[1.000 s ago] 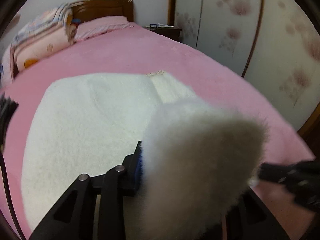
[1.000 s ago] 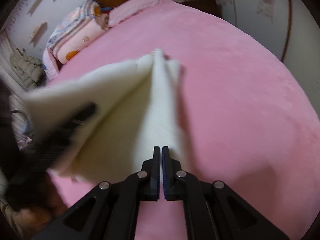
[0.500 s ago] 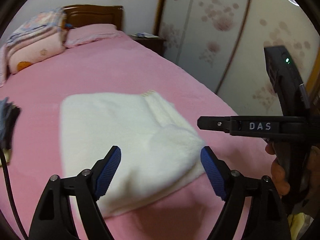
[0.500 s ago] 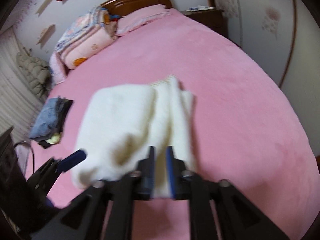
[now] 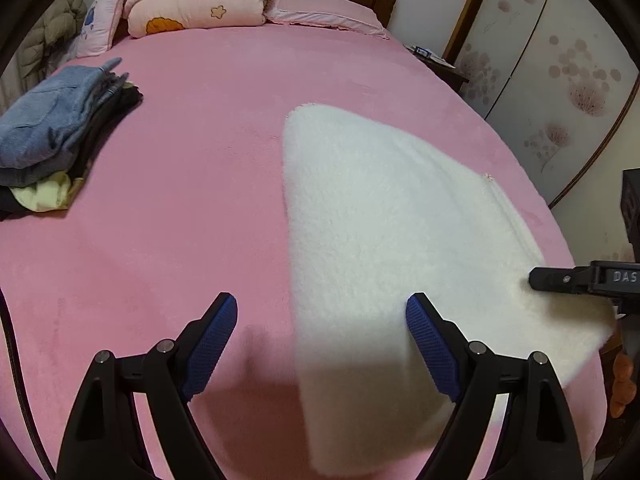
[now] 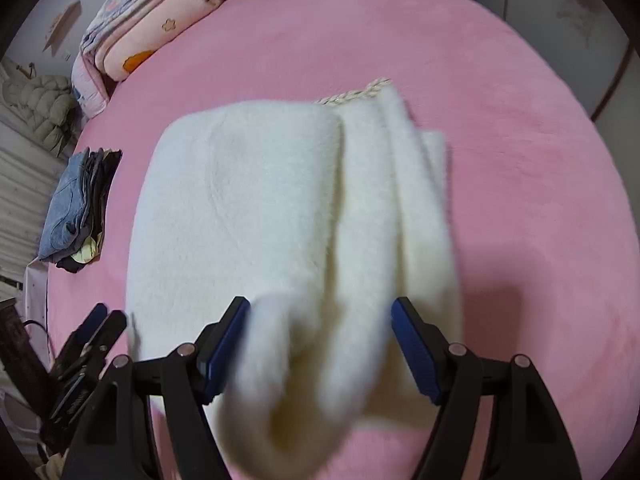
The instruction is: Fold large clothes
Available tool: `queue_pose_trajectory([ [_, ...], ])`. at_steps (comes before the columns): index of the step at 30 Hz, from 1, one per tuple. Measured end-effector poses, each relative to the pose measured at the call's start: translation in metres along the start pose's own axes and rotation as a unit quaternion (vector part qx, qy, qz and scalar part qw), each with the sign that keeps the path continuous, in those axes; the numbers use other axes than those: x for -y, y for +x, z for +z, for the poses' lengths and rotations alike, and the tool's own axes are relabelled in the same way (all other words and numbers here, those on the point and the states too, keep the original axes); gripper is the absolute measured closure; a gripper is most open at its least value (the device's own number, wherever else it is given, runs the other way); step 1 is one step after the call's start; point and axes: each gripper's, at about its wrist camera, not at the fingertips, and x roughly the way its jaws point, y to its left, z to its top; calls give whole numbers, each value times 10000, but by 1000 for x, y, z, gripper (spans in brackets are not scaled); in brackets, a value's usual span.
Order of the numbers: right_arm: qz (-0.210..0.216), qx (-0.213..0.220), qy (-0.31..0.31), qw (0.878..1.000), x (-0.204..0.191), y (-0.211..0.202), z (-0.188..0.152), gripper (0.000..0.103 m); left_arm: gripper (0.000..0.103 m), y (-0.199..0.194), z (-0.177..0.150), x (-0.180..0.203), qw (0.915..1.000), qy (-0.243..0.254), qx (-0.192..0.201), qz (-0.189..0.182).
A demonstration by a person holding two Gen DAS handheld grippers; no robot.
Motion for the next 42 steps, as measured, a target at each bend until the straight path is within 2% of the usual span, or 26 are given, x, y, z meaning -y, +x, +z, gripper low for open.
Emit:
queue_pose_trajectory([
  [1,-20,-65,-29,10000,-2,4,3,35,17,5,1,3,10000,-22,13,-54],
  [2,-8,-126,-96,9999,-4,8,5,50,17,10,4,5,10000,-43,-7,-80],
  [3,93,-152,-266,9995,-8,11,7,72,17,14,7,6,9999,-39,-22,-96],
  [4,61,-124,-420,9990,-12,11,8,72,17,16,10,8,10000,0,-2,-75],
  [6,-6,118,-819,9966,-23,0,7,81,17,14,7,16,9999,103,41,-57],
  [8,-88,700,-1189,9904,-32,-30,2,84,17,7,8,26,9996,237,112,-42],
  [10,-91,1322,-1287,9828,-29,-61,-5,88,17,1,7,40,9990,349,225,-141],
  [11,-93,1498,-1236,9809,-22,-68,-9,89,17,1,6,46,9986,427,245,-171],
  [14,-297,1438,-898,9851,9,-51,-20,90,17,17,-7,68,9978,635,53,-207],
  [16,-573,1307,-757,9869,34,-23,-37,95,6,23,-15,80,9972,738,129,-74],
  [17,-898,1300,-668,9852,44,-13,-43,102,3,27,-20,88,9961,857,197,96],
  [18,-1192,1209,-501,9842,58,-1,-51,103,1,31,-22,92,9952,915,233,249],
  [19,-1425,1029,-136,9843,80,10,-59,103,0,34,-24,93,9949,928,234,316],
  [20,-1345,880,266,9866,98,17,-67,103,0,36,-26,95,9943,964,254,389],
  [21,-1142,914,554,9877,111,14,-76,103,0,36,-27,96,9938,999,272,409],
  [23,-1218,1117,588,9845,109,-2,-84,103,0,36,-27,96,9938,1003,270,385],
  [28,-272,1457,901,9848,88,-44,-72,102,0,36,-24,98,9938,1003,220,434],
  [29,-100,1418,870,9860,83,-48,-66,99,0,36,-24,98,9938,996,219,451],
  [31,30,1371,699,9881,69,-53,-57,83,0,36,-24,98,9938,986,216,467],
  [32,79,1325,568,9895,63,-52,-53,66,0,36,-24,99,9938,987,214,467],
  [33,104,1239,419,9914,58,-49,-50,54,0,36,-25,99,9939,984,211,461],
  [36,-77,1014,148,9947,37,-27,-37,53,0,36,-26,100,9939,977,211,461],
  [41,257,850,129,9960,38,-9,-26,53,0,36,-25,99,9942,944,210,465],
  [42,261,781,112,9965,37,-3,-22,50,0,36,-25,99,9943,936,206,468],
])
